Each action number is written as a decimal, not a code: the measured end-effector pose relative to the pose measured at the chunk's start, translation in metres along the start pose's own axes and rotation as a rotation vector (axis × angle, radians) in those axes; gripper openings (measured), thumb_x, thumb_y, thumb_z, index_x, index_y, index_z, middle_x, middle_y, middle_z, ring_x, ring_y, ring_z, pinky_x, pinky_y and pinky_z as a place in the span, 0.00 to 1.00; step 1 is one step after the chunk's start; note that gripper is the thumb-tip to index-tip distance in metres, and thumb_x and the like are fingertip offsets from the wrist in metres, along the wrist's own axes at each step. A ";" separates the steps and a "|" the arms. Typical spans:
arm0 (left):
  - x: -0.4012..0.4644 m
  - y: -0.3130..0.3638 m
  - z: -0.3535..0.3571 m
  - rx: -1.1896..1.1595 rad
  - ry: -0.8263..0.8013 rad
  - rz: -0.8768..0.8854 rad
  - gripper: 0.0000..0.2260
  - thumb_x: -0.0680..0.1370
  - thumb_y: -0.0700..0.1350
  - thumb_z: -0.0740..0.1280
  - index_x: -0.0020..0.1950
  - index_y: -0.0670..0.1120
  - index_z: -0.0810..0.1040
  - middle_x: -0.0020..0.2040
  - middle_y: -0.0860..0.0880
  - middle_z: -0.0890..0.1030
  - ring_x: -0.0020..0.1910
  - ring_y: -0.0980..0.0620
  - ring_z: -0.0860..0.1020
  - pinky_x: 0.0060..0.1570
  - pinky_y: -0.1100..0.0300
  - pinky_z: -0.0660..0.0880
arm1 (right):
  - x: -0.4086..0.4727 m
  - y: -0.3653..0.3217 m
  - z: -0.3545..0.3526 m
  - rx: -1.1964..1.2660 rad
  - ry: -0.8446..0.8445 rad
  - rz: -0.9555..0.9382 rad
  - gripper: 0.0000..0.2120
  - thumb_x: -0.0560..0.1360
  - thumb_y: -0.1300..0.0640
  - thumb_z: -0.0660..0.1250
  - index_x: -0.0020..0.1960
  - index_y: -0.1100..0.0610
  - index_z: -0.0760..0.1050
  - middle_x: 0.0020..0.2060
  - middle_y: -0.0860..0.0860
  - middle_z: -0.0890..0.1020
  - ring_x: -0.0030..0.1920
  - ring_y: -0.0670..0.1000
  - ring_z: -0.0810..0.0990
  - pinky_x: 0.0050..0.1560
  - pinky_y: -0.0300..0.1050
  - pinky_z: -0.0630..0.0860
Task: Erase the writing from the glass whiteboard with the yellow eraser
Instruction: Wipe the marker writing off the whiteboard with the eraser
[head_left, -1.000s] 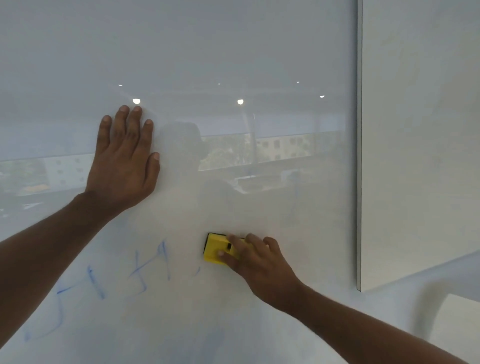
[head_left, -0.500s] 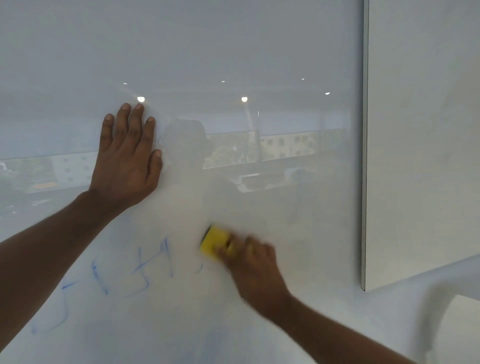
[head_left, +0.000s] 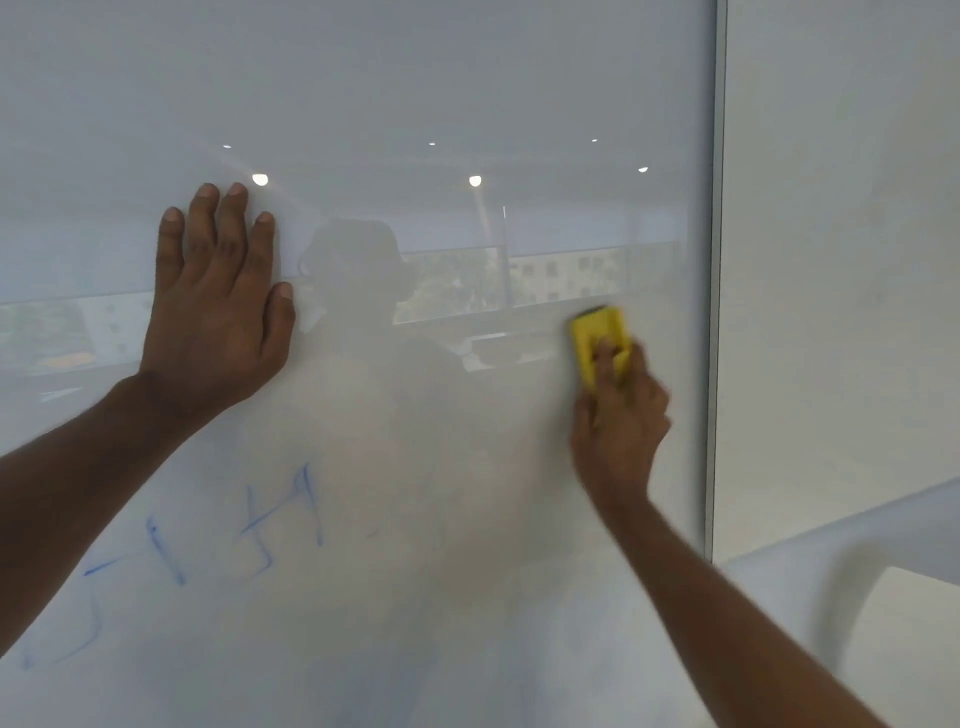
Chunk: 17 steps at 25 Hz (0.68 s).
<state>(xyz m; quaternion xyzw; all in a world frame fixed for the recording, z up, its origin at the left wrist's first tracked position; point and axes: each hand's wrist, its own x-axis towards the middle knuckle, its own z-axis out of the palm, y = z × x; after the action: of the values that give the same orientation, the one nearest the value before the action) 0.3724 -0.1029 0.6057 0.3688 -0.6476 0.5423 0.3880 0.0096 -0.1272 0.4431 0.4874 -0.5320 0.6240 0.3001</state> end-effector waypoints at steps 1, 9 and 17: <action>-0.001 0.001 0.001 0.003 0.007 -0.006 0.25 0.86 0.48 0.52 0.79 0.34 0.62 0.81 0.30 0.59 0.81 0.29 0.55 0.81 0.36 0.47 | -0.043 0.000 0.000 0.003 -0.071 -0.139 0.27 0.77 0.59 0.64 0.76 0.50 0.67 0.75 0.61 0.67 0.59 0.66 0.73 0.52 0.57 0.72; -0.005 -0.002 0.009 0.002 0.063 0.008 0.24 0.85 0.47 0.53 0.79 0.35 0.62 0.80 0.29 0.60 0.81 0.28 0.56 0.81 0.37 0.46 | -0.064 0.046 -0.016 -0.045 -0.277 -0.630 0.27 0.76 0.60 0.66 0.74 0.46 0.71 0.75 0.56 0.68 0.57 0.63 0.78 0.52 0.53 0.69; -0.006 -0.002 0.006 0.006 0.000 -0.040 0.26 0.86 0.49 0.52 0.79 0.35 0.60 0.81 0.30 0.57 0.82 0.29 0.53 0.81 0.39 0.43 | -0.031 -0.046 0.007 0.030 -0.022 0.012 0.28 0.78 0.59 0.63 0.77 0.54 0.66 0.75 0.62 0.68 0.60 0.67 0.75 0.51 0.58 0.72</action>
<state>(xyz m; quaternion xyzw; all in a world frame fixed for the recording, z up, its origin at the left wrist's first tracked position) 0.3758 -0.1083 0.6009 0.3828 -0.6383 0.5364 0.3978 0.0630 -0.1174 0.4308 0.4956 -0.5286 0.6283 0.2832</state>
